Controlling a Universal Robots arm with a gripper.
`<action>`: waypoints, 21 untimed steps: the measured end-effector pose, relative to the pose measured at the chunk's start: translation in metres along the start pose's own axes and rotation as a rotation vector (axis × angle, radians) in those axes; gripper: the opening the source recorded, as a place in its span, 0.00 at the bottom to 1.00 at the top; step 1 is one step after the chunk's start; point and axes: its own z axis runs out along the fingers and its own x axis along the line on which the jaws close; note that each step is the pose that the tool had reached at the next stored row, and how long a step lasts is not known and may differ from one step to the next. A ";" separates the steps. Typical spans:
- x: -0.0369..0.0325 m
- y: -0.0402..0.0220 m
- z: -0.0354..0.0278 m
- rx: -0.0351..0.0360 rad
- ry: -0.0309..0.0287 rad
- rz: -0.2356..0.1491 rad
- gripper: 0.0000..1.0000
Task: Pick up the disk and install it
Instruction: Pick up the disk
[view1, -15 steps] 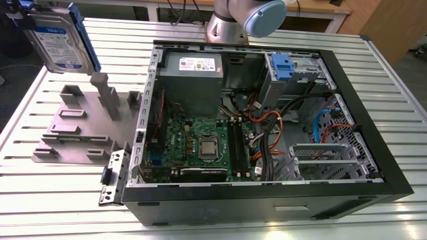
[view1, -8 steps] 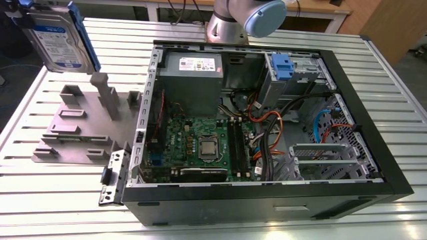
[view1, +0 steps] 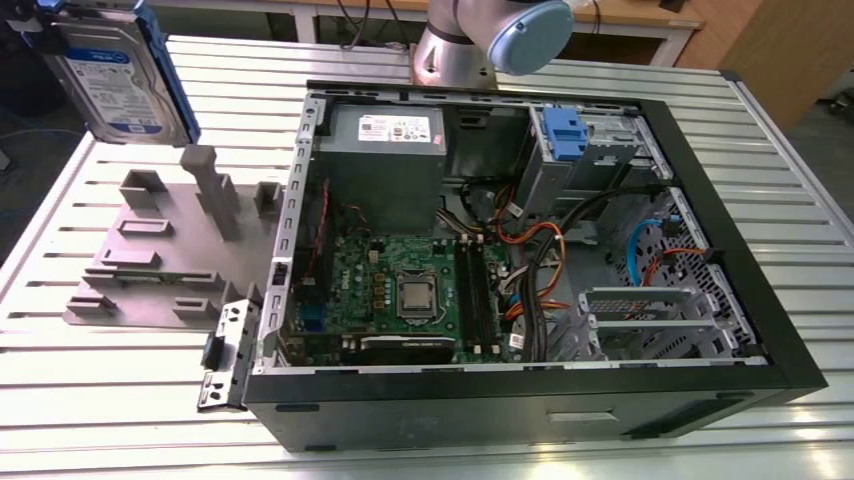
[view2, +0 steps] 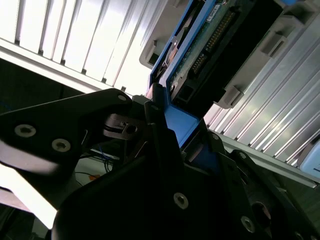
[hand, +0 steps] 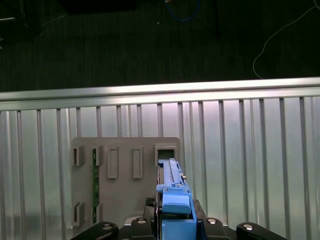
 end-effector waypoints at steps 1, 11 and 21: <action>0.0000 0.0000 -0.0003 0.0000 0.0000 0.000 0.36; 0.0000 0.0000 -0.0036 0.0001 -0.0001 0.000 0.36; 0.0000 -0.0001 -0.0074 0.0003 0.0000 0.000 0.36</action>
